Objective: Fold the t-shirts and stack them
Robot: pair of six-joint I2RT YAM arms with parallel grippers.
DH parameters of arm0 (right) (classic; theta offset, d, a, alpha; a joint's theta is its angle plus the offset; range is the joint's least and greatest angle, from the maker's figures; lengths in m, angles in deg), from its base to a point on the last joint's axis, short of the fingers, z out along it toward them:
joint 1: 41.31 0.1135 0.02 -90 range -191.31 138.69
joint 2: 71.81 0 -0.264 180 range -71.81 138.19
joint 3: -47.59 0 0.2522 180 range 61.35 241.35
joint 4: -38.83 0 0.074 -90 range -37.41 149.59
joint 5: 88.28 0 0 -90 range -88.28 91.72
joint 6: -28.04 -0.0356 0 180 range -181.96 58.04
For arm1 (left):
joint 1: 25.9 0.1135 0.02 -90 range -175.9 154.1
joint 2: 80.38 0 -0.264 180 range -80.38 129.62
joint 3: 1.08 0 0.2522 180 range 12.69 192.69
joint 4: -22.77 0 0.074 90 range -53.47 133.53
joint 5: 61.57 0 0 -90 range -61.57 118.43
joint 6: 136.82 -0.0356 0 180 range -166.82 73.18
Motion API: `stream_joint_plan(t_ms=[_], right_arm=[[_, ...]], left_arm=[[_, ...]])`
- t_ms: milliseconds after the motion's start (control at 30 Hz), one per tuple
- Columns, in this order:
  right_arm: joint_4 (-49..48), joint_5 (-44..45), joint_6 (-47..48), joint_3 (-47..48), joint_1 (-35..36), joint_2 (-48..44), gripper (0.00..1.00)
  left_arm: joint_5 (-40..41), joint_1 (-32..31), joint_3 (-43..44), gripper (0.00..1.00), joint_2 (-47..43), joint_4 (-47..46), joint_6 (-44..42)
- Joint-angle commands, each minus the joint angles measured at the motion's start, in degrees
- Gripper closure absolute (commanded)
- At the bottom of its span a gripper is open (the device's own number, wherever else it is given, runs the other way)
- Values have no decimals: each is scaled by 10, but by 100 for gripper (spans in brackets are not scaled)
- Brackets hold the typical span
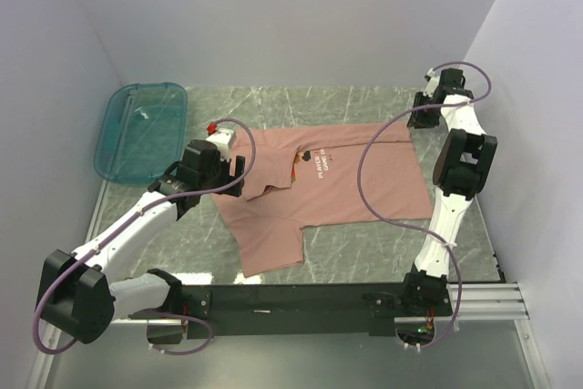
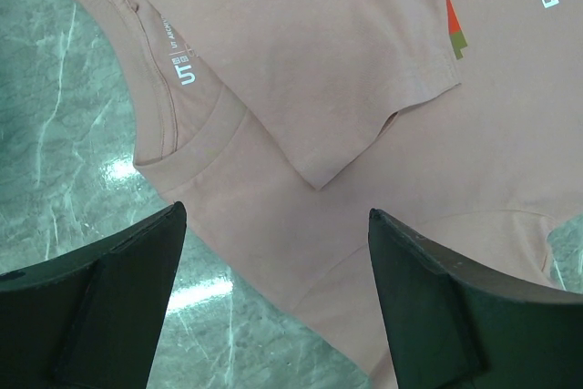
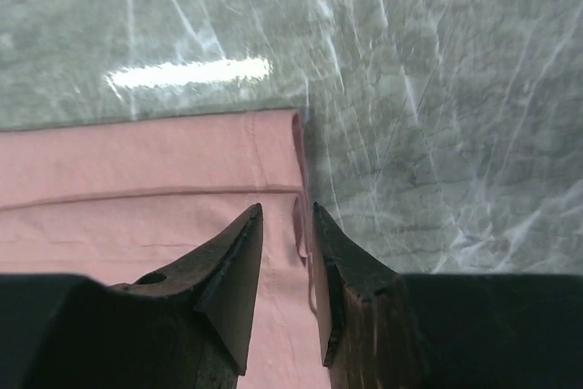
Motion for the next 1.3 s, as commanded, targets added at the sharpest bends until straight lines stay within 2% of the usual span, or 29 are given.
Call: stream_joint_plan(t_ms=[0,300,500,633,867,1033,1133,1167,1267], right_arm=[[21,9,-5,32,4,10,64],[32,3,-1,43,7,25,66],[34,-12,2,44,6,25,79],[34,-7,-1,45,7,25,78],[43,-2,-3,60,6,38,70],[53,-14,1,69,9,48,72],[50,-21,3,67,8,45,78],[48,-21,4,66,9,43,85],[39,-28,6,54,8,32,95]], left_arm=[[-5,-2,19,14,2,-9,-7],[-4,-2,19,14,3,-8,-7],[-5,-2,18,14,4,-9,-7],[-4,-2,19,14,5,-7,-7],[-3,-2,18,14,6,-7,-7],[-2,-2,17,14,7,-7,-7],[-2,-2,18,14,8,-7,-7],[-2,-2,19,14,8,-7,-7],[-2,-2,18,14,8,-7,-7]])
